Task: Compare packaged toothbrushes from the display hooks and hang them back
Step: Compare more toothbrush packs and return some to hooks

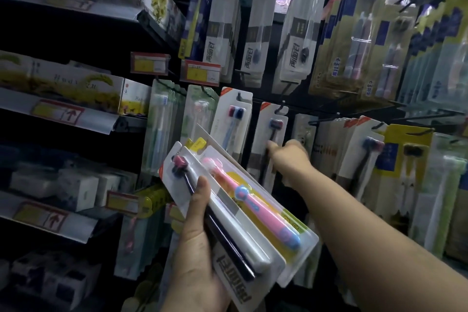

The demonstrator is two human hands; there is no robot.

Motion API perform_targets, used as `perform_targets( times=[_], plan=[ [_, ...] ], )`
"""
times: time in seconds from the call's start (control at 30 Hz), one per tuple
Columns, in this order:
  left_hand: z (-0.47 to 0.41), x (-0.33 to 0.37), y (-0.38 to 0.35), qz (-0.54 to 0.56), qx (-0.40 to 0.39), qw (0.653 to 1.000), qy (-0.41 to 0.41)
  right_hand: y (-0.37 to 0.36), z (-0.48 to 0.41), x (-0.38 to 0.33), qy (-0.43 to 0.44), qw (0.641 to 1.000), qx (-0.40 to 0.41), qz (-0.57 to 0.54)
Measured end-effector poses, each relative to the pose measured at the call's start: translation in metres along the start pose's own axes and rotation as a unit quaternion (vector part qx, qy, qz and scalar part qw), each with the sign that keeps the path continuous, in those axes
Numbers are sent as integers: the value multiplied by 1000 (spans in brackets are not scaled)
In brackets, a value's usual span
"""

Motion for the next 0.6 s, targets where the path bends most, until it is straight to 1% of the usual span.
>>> perform_targets(
  times=[0.03, 0.07, 0.1, 0.17, 0.2, 0.23, 0.27, 0.3, 0.33, 0.37, 0.43, 0.53, 0.6],
  plan=[
    [-2, 2, 1, -9, -5, 1000, -7, 3, 9, -9, 37, 999, -8, 12],
    [-1, 4, 2, -5, 11, 1000, -15, 7, 24, -21, 82, 996, -23, 9],
    [-2, 5, 6, -2, 23, 999, -28, 10, 40, -32, 122, 991, -54, -24],
    [0, 2, 7, -18, 47, 998, -24, 11, 82, -57, 169, 963, -183, -104],
    [1, 1, 8, -22, 61, 998, -25, 13, 108, -68, 192, 944, -245, -110],
    [2, -1, 8, -22, 60, 998, -27, 15, 132, -78, 225, 928, -290, -69],
    [2, -2, 8, -29, 62, 997, -32, 14, 152, -81, 258, 913, -317, 7],
    [1, -3, 9, -41, 69, 996, -39, 12, 168, -82, 280, 896, -331, 94],
    [2, -4, 10, -53, 85, 994, -44, 9, 177, -78, 294, 881, -327, 175],
    [3, -7, 12, -54, 98, 993, -43, 5, 184, -75, 303, 868, -319, 230],
    [5, -12, 16, -41, 120, 991, -36, -3, 192, -70, 306, 858, -317, 265],
    [3, -14, 16, -43, 99, 994, -29, -7, 188, -67, 290, 866, -309, 267],
    [2, -12, 15, -55, 86, 994, -44, -7, 183, -69, 292, 869, -293, 270]
  ],
)
Point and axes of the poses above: each hand's wrist, its own z-axis away from the middle knuckle, its own y-axis out of the back of the hand, x = y × z, the point moved 8 cm from there along -z, towards the middle knuckle, and after that the axes turned 6 degrees about -z, right-handed, at the moved point
